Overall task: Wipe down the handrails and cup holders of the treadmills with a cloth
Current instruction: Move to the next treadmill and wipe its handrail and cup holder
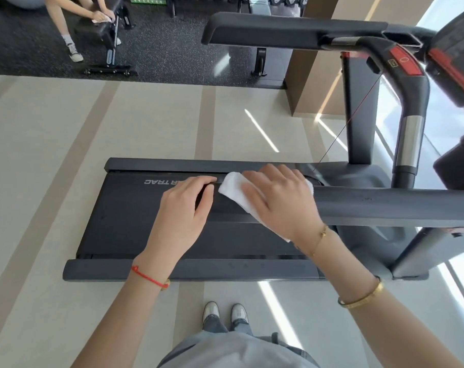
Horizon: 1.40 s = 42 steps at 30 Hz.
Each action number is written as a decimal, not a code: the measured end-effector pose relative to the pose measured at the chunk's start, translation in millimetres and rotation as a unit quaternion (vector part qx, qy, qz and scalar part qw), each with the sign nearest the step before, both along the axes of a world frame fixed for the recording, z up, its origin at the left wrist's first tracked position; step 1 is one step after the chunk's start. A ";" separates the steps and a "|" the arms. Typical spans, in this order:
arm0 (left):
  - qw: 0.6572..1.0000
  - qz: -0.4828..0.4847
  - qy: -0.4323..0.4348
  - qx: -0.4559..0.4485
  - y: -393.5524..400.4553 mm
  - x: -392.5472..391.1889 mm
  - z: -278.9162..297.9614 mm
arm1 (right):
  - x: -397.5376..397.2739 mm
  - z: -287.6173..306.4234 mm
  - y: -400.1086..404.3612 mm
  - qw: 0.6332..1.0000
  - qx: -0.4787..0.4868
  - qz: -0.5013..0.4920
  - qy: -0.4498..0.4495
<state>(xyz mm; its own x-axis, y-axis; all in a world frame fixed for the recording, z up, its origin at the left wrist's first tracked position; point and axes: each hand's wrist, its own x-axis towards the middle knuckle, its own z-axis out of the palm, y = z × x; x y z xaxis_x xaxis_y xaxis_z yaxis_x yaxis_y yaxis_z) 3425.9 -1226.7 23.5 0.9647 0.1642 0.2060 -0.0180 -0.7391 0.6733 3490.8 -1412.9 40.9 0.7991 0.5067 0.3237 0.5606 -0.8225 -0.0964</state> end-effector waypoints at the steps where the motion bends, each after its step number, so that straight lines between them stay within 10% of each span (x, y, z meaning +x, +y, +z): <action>1: 1.000 -0.002 -0.001 0.000 0.7 0.1 0.2 | 1.6 -0.7 -7.3 1.000 0.000 0.009 -0.001; 34: 1.000 0.000 0.002 -0.029 12.1 -3.6 -7.5 | 17.5 2.3 -16.2 0.997 0.023 -0.074 0.016; 42: 0.999 -0.005 -0.008 -0.039 11.8 -3.9 -9.3 | -3.1 -8.5 -5.4 0.997 0.010 0.063 -0.039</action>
<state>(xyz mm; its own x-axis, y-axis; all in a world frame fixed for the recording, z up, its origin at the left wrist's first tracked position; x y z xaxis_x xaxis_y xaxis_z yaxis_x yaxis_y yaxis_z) 3422.0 -1214.9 14.2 0.9629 0.1706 0.2091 -0.0370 -0.6840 0.7285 3487.6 -1418.3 32.3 0.7021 0.5940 0.3927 0.6652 -0.7439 -0.0639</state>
